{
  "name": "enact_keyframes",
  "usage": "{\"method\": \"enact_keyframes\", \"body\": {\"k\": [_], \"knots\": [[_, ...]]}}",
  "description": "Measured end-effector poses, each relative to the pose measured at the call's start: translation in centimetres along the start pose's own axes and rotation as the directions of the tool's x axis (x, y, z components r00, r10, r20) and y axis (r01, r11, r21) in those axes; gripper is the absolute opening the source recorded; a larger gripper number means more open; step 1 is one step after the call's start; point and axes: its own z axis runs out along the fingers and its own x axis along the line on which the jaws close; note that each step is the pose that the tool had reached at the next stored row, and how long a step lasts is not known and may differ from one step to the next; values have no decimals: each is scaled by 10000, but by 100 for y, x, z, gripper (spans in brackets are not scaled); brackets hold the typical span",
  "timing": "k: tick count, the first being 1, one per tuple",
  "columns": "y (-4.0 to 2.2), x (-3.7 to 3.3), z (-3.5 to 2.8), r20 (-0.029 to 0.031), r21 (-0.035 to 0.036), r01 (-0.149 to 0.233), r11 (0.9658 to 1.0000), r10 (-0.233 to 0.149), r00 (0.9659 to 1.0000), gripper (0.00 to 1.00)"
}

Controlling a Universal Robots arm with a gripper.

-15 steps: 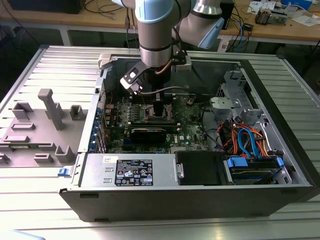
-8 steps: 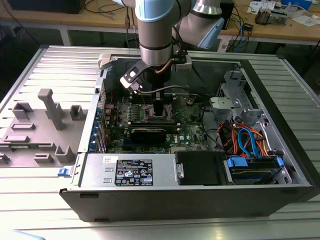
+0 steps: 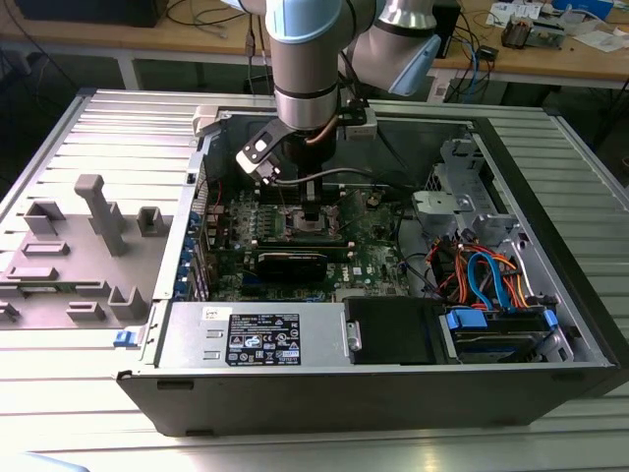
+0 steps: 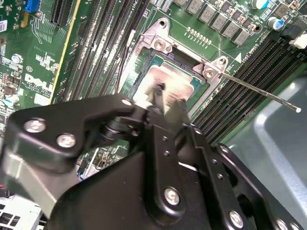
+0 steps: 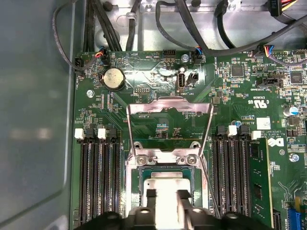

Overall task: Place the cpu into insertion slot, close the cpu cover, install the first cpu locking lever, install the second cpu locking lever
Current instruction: 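Place the cpu into insertion slot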

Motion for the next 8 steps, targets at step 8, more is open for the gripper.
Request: {"method": "enact_keyframes", "body": {"k": [8], "knots": [[8, 0, 2, -16, 406, -1, 9992, 1, 10000, 11]]}}
